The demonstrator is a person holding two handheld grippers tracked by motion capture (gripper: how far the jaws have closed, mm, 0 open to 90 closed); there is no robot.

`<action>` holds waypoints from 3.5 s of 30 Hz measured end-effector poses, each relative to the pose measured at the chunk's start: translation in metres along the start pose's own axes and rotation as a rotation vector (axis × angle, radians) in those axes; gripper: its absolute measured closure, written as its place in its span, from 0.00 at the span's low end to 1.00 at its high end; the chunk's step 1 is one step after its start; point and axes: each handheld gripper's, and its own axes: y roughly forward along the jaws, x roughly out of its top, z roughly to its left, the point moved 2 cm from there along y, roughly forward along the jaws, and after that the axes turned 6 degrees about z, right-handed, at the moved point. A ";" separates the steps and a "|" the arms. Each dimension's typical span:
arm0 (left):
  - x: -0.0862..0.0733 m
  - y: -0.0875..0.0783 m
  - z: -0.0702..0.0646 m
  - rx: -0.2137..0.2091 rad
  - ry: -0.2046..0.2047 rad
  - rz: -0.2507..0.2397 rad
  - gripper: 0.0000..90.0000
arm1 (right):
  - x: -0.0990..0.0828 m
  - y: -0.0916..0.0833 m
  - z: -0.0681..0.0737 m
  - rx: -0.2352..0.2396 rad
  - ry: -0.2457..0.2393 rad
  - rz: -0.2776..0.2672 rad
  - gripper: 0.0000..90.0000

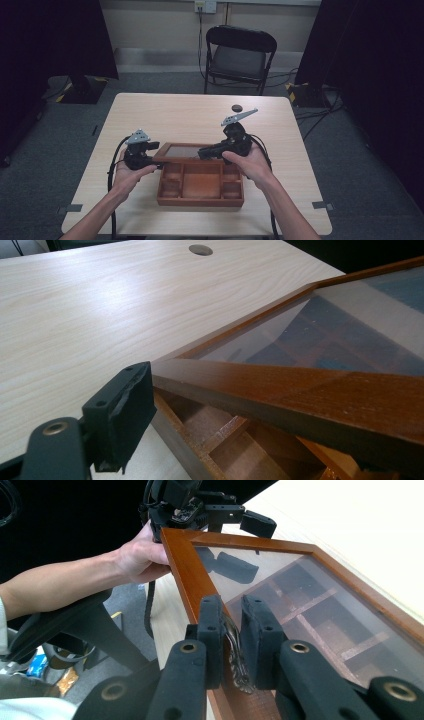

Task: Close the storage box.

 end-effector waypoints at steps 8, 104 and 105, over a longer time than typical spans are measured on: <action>-0.003 0.001 -0.001 -0.009 0.006 0.003 0.18 | 0.000 0.002 0.000 0.017 0.004 0.025 0.90; -0.033 -0.017 0.051 0.062 -0.113 0.097 0.22 | -0.062 0.064 0.012 -0.055 -0.095 0.295 0.92; -0.032 -0.017 0.050 0.074 -0.092 0.106 0.22 | -0.063 0.065 0.012 -0.056 -0.103 0.297 0.92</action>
